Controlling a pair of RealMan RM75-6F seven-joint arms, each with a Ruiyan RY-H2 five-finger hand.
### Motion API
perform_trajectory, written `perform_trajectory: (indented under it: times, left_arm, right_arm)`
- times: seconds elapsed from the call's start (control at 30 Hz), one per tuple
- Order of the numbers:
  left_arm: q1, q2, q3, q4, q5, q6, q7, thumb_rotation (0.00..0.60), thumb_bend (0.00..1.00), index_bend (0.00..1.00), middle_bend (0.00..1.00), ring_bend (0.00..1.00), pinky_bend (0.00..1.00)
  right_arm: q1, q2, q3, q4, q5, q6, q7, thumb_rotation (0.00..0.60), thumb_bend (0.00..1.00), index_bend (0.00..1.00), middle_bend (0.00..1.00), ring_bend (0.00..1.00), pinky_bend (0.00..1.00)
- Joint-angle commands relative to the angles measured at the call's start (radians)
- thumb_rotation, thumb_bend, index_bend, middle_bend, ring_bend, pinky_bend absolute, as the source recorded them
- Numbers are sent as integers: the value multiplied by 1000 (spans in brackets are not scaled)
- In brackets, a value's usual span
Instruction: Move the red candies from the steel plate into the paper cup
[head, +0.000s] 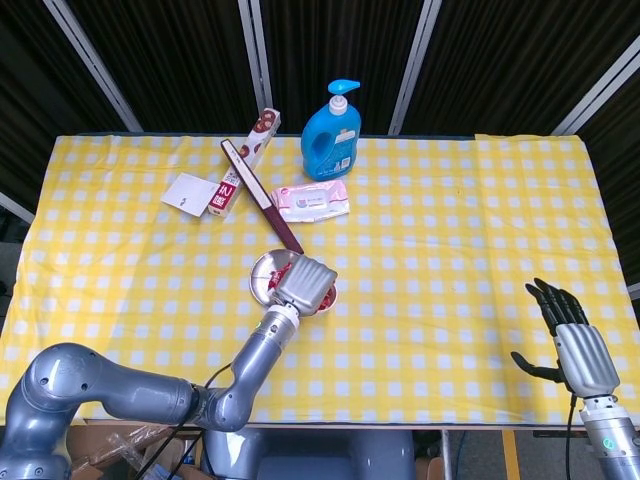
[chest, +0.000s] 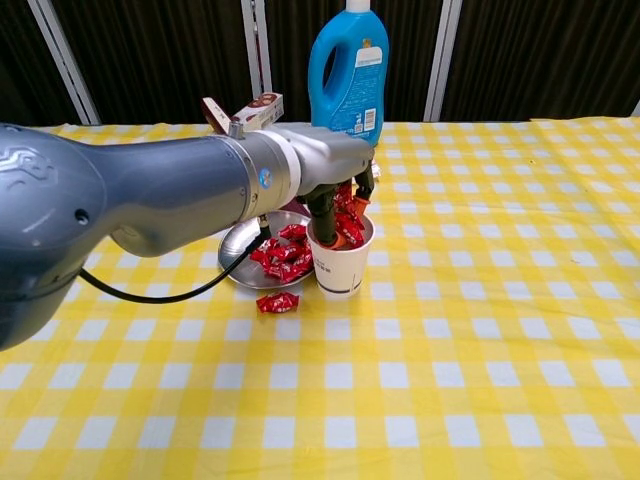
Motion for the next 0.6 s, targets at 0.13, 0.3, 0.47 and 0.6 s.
perform_trajectory:
  times: [0.13,0.3,0.47,0.6]
  left_arm:
    - [-5,-17,-1,27,2,-4,-11,600,331,491,597,833,904]
    - [-8,-15,-6,32,16,1,-18,600,318,472,585,833,904]
    - [-6,-6,-5,24,19,4,-21,600,305,436,569,833,904]
    - [-3,1,-6,17,19,7,-24,600,305,424,578,833,904]
  right_arm:
    - [1,0,0,-1,-1,-1,0,600,277,0,0,0,0]
    - [1,0,0,-1,0,-1,1,600,277,0,0,0,0]
    - [1,0,0,0,-2,1,2,600,277,0,0,0,0]
    - [-2,-4,2,2,-9,13,9,600,277,0,0,0,0]
